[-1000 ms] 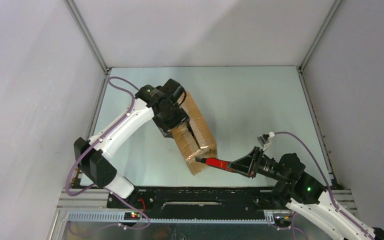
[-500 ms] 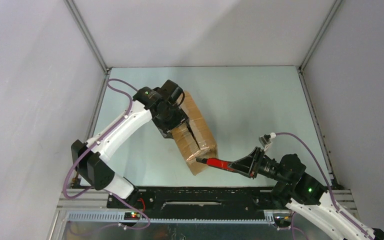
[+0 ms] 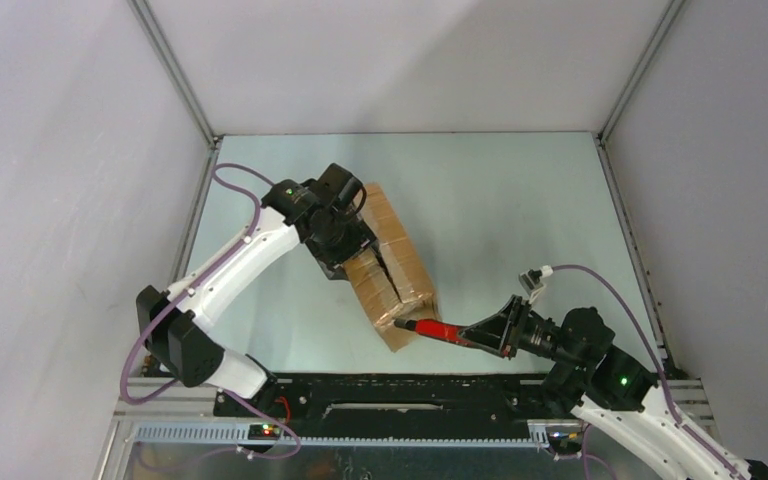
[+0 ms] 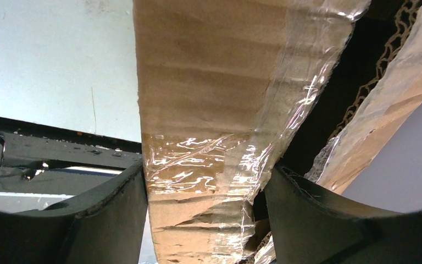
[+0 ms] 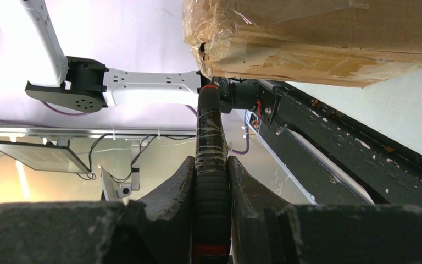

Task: Unpack the express box
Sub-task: Cut the express box at the center of the board.

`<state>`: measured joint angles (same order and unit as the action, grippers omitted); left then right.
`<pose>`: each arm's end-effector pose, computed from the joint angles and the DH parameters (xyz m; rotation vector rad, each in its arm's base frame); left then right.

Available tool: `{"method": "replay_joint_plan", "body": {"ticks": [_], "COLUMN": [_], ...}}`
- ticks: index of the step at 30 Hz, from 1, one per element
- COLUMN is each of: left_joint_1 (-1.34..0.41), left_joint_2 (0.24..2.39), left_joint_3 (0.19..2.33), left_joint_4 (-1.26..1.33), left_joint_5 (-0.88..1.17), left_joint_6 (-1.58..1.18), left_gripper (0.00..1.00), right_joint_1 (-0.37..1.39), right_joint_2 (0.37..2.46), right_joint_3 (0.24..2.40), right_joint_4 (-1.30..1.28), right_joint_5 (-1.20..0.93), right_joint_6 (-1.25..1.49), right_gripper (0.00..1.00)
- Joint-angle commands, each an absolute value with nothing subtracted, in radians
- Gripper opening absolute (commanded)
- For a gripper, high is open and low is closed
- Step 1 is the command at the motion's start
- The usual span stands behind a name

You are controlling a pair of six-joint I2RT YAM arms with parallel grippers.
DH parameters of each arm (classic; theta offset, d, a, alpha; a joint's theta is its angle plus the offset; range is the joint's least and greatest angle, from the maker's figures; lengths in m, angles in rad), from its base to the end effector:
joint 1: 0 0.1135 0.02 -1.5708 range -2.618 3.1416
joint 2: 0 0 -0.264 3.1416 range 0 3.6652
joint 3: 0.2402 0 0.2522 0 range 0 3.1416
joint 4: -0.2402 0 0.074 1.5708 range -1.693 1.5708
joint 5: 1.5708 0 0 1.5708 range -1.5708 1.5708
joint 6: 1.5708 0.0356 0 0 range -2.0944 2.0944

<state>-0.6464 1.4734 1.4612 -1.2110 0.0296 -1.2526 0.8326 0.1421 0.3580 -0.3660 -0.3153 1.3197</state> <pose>0.2207 -0.1679 0.3302 -0.8674 2.7991 -0.4436 0.0536 0.0753 0.2458 0.2269 2.0991 1.7415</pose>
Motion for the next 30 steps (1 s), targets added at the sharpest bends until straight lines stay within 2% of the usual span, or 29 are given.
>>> {"method": "replay_joint_plan", "body": {"ticks": [1, 12, 27, 30], "left_joint_1": [-0.652, -0.646, -0.646, -0.646], "left_joint_2": [1.469, 1.477, 1.476, 1.478], "left_joint_3": [1.424, 1.476, 1.482, 1.48], "left_joint_4": [-1.158, -1.233, -1.215, -1.212], "left_joint_5": [0.085, 0.048, 0.054, 0.057], "left_joint_6": [-1.26, -1.263, -1.26, -1.259], "left_gripper": [0.0, 0.0, 0.0, 0.0], "right_joint_1": [0.813, 0.762, 0.755, 0.753], "right_joint_2": [0.141, 0.132, 0.186, 0.184], "right_joint_3": [0.411, 0.457, 0.46, 0.478], "right_joint_4": [-0.392, -0.438, -0.311, -0.377], "right_joint_5": [-0.335, -0.375, -0.49, -0.49], "right_joint_6": [1.291, 1.271, 1.309, 1.286], "right_gripper": [0.0, 0.0, 0.0, 0.0]}}
